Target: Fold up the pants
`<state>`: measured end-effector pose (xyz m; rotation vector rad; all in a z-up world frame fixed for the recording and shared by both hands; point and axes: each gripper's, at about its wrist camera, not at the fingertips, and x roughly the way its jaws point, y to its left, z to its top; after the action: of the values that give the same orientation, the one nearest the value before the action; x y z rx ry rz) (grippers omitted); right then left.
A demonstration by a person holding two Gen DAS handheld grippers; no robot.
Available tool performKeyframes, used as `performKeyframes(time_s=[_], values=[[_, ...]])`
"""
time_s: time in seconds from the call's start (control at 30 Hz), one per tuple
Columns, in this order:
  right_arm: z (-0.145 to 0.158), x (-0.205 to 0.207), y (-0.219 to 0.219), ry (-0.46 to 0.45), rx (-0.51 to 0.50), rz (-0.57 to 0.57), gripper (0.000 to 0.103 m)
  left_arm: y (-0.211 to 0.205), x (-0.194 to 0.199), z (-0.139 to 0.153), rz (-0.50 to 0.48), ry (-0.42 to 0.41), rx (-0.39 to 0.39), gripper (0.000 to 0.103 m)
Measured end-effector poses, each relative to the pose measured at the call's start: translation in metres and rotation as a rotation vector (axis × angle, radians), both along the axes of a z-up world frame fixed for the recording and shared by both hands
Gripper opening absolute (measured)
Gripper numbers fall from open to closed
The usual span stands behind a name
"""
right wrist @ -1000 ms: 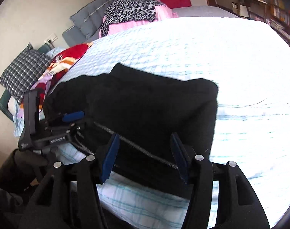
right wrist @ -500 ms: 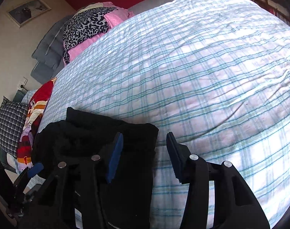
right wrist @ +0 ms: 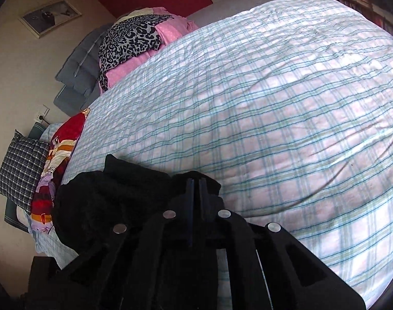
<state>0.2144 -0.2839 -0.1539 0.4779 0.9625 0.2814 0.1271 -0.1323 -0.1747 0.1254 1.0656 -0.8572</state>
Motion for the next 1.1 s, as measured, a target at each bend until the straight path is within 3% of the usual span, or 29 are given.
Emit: performKeyframes(time_s=[0.2,0.33,0.4,0.47,0.6,0.73,0.83,0.93,1.1], values=[[-0.007,0.011,-0.002,0.001,-0.033,-0.036,0.001,0.013,-0.010,-0.005,0.002,-0.013,-0.015,0.080],[-0.017,0.008,-0.005,0.032,-0.054,-0.013,0.002,0.028,-0.003,0.002,0.065,-0.011,-0.059,0.080],[-0.015,0.002,-0.009,0.035,-0.030,-0.017,0.008,0.040,-0.003,0.008,0.110,-0.023,-0.074,0.080],[-0.009,-0.005,-0.011,0.016,-0.041,-0.033,0.021,0.048,0.001,0.018,0.143,-0.036,-0.097,0.081],[-0.006,-0.018,-0.014,0.022,-0.013,-0.041,0.032,0.069,0.011,0.037,0.226,-0.098,-0.127,0.081],[-0.024,-0.020,-0.009,0.093,0.025,-0.024,0.033,0.096,0.035,0.034,0.346,-0.083,-0.114,0.082],[-0.043,-0.022,0.002,0.138,-0.069,-0.015,0.033,0.122,0.050,0.020,0.429,-0.048,-0.072,0.082],[-0.042,-0.028,0.018,0.090,-0.212,0.013,0.033,0.144,0.048,0.003,0.430,0.015,-0.102,0.082],[-0.010,-0.046,0.040,-0.042,-0.365,0.024,0.033,0.135,0.030,0.006,0.387,-0.057,-0.040,0.082]])
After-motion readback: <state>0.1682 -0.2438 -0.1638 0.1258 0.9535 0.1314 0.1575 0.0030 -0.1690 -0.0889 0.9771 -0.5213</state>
